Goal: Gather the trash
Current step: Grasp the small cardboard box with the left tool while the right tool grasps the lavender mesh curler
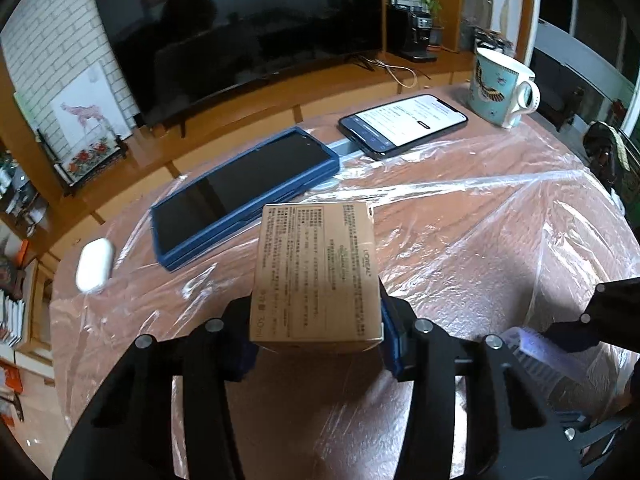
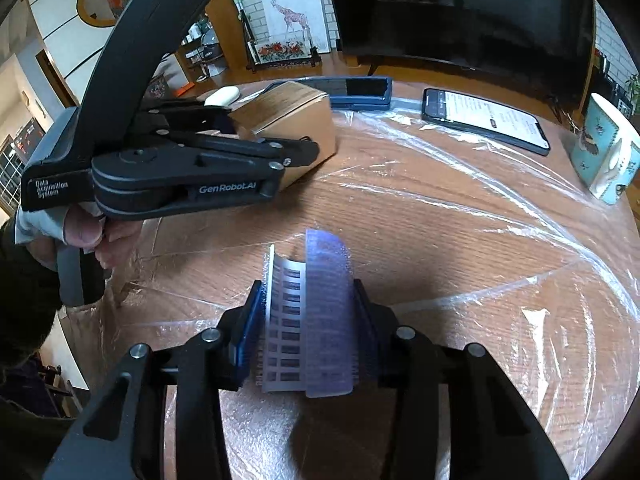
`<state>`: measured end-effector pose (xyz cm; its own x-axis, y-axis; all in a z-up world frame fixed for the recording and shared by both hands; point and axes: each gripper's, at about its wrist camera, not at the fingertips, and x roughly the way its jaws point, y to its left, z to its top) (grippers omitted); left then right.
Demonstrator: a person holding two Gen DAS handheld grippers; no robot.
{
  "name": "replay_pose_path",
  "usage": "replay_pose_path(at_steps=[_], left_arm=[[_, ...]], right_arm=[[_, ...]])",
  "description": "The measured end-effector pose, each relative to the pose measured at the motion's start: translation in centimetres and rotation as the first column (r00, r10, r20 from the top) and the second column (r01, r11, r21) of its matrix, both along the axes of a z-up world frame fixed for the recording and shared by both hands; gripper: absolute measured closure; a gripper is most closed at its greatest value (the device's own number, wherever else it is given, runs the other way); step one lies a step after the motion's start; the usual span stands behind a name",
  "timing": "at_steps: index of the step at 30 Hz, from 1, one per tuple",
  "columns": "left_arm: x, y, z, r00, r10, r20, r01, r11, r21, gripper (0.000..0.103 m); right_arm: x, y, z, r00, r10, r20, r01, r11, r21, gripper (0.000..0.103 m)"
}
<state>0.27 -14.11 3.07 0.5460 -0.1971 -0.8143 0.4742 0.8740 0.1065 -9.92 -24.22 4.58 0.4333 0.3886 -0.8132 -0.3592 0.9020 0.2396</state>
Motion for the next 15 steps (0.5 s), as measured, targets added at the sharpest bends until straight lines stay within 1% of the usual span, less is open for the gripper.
replay_pose_path(at_steps=[6,15], left_arm=[[-2.8,-0.3,1.8,0.998,0.033,0.059,-0.034,0.999,0.016,0.054],[-6.1,-0.4,4.0,0.991,0.085,0.106,-0.088,0.996,0.021,0.054]], right_arm=[[-0.9,-0.7,1.2,0.999,-0.028,0.028,0.027,0.999,0.017,0.061],[-2.4,-1.5,3.0,0.997,-0.049,0.067,0.047,0.998,0.036,0.061]])
